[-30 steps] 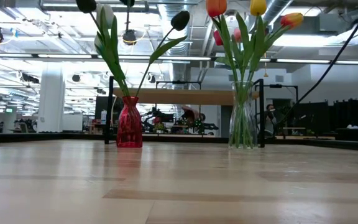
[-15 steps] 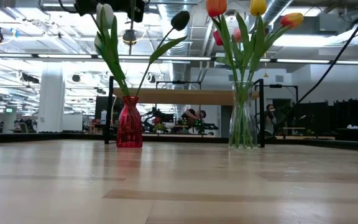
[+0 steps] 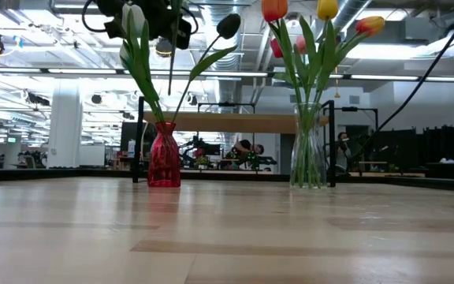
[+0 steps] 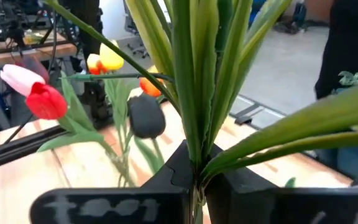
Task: Pick and place flowers into a vace then onto a shelf
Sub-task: Put the purple flowers into the red vase
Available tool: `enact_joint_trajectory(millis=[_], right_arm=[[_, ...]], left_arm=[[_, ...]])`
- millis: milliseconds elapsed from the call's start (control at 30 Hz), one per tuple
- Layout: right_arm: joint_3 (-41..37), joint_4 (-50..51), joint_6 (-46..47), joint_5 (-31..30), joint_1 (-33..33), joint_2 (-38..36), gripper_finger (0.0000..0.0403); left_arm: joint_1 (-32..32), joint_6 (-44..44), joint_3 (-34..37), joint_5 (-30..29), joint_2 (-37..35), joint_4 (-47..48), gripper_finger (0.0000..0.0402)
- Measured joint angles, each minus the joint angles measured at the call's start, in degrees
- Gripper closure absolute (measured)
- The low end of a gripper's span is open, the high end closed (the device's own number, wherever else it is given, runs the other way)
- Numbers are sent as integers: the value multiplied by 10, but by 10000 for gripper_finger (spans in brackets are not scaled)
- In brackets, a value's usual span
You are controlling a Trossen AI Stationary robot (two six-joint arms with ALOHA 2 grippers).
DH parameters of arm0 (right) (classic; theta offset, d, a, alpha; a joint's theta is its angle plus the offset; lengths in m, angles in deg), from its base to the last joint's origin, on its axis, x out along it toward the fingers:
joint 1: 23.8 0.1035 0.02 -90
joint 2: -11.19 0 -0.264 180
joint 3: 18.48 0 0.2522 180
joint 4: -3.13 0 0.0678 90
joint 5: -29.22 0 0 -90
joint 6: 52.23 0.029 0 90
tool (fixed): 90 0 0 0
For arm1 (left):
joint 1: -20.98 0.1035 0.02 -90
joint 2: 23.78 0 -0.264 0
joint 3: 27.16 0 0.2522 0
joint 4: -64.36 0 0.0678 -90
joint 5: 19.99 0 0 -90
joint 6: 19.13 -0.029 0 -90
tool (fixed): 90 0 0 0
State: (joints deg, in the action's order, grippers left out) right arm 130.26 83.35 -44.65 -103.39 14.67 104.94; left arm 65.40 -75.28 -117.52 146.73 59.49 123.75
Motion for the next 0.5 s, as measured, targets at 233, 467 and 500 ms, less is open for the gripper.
enact_joint_trajectory(millis=[233, 467, 500], right_arm=[[0, 0, 15, -8, 0, 0, 284], [0, 4, 15, -10, 0, 0, 284], [0, 6, 16, -10, 0, 0, 284]], left_arm=[[-4, -27, 0, -14, 3, 3, 401], [-4, -53, 0, -30, 3, 27, 401], [-4, -55, 0, -30, 3, 28, 401]])
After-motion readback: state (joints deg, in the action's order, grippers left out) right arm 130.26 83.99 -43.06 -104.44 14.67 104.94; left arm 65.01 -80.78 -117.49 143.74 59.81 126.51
